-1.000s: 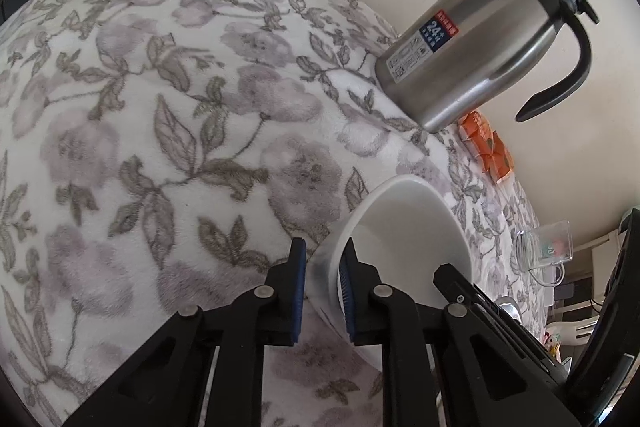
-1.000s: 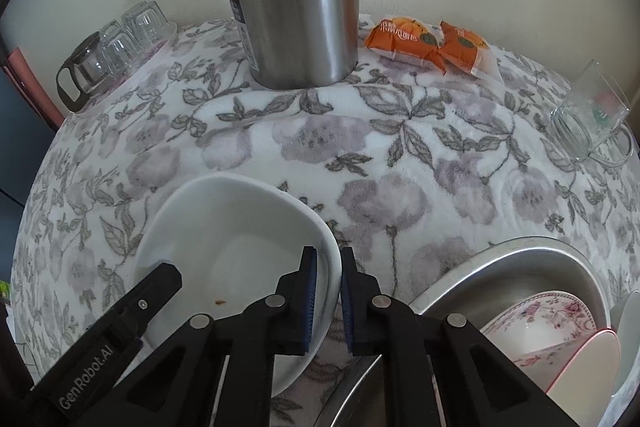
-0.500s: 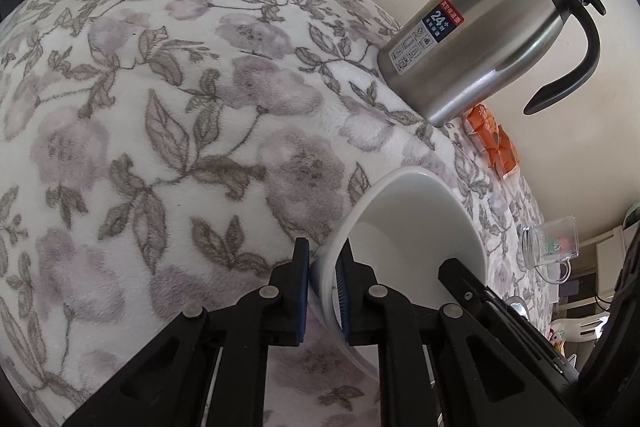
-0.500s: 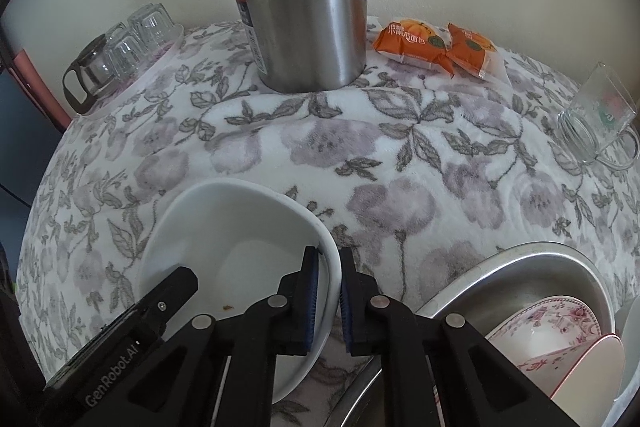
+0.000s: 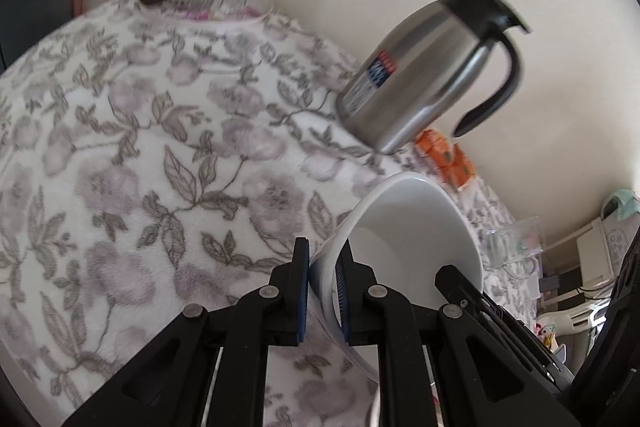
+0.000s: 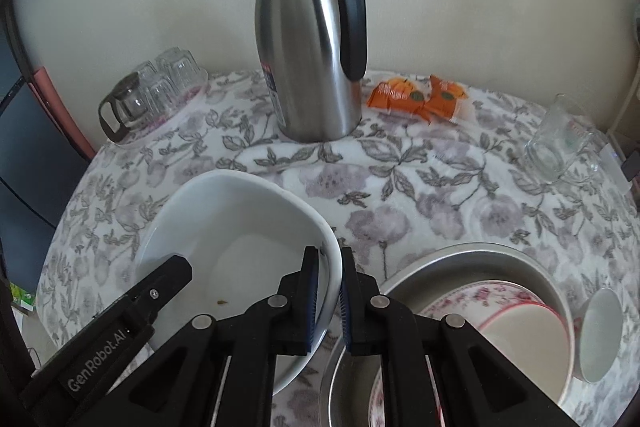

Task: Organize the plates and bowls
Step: 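Lift the white square bowl off the table with both tools, then carry the white square bowl over the tray and lower it into the strawberry bowl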

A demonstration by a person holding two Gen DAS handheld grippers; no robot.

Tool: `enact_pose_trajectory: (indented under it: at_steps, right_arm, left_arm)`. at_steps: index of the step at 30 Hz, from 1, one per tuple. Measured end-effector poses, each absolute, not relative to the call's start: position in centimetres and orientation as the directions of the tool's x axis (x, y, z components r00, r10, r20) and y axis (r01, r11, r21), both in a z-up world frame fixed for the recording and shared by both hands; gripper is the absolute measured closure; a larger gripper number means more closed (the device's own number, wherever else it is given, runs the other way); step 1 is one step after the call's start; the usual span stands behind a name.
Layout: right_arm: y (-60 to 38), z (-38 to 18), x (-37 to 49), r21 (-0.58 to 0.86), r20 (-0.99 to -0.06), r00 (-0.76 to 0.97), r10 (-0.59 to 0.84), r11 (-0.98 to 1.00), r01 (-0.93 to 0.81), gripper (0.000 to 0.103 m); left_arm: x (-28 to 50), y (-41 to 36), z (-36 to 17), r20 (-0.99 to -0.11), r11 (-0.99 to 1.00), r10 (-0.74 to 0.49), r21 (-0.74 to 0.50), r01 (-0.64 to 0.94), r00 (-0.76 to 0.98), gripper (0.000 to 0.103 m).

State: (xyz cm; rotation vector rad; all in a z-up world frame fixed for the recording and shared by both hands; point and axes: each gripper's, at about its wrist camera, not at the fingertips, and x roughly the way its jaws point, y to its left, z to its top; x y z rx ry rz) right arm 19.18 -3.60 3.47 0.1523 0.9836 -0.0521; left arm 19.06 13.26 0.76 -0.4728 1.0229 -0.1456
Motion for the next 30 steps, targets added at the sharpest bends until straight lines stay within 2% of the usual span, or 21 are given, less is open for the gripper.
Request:
enact_pose_trajectory:
  at_steps: [14, 30]
  right_arm:
    - [-4.6, 10.0, 12.2, 0.16, -0.744, 0.667, 0.053, 0.982, 0.1, 0.091]
    - [-10.7, 11.2, 7.5, 0.239, -0.71, 0.703, 0.048, 0.955, 0.177, 0.09]
  left_arm:
    - [13.8, 12.5, 7.3, -0.709, 0.895, -0.351, -0.445, -0.003, 0.612, 0.089]
    - [10.4, 6.6, 9.9, -0.689, 0.916, -0.37, -0.382, 0.121, 0.623, 0.088]
